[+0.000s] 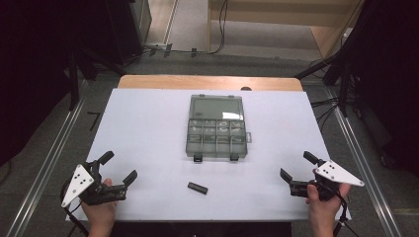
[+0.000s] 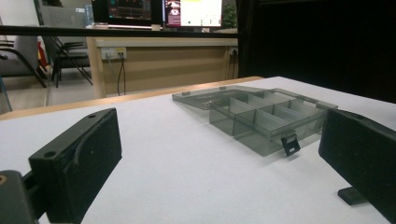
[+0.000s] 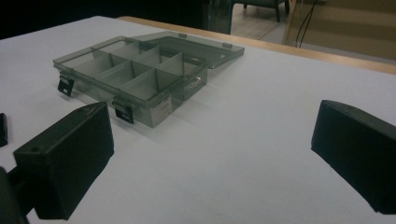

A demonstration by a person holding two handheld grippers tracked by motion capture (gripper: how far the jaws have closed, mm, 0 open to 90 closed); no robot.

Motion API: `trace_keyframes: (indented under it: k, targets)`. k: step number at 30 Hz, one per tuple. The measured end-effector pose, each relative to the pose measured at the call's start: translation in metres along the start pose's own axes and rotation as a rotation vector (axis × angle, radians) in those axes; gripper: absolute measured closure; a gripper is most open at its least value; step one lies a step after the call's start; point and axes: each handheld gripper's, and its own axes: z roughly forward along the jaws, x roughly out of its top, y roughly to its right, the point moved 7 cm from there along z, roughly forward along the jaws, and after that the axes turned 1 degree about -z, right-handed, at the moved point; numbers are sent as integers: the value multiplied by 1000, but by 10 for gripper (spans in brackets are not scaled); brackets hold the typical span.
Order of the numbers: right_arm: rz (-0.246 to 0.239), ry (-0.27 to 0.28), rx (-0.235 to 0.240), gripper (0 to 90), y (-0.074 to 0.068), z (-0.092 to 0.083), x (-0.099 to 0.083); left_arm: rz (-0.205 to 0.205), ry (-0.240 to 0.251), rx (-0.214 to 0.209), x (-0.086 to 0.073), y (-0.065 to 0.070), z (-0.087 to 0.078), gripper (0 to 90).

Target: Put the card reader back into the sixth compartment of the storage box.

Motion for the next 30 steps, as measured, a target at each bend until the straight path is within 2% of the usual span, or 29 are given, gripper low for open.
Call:
trace_keyframes:
  k: [8,15,25,30]
  targets:
    - [-29,-25,56,0,-13,3,11,5,-3,2,0,1,1,0]
    - [-64,-45,86,0,-24,7,20,7,0,2,0,1,0,0]
    - [-88,-92,99,0,-37,15,28,7,1,2,0,1,0,0]
    - [-97,-94,114,0,-43,20,32,8,1,3,0,1,0,0]
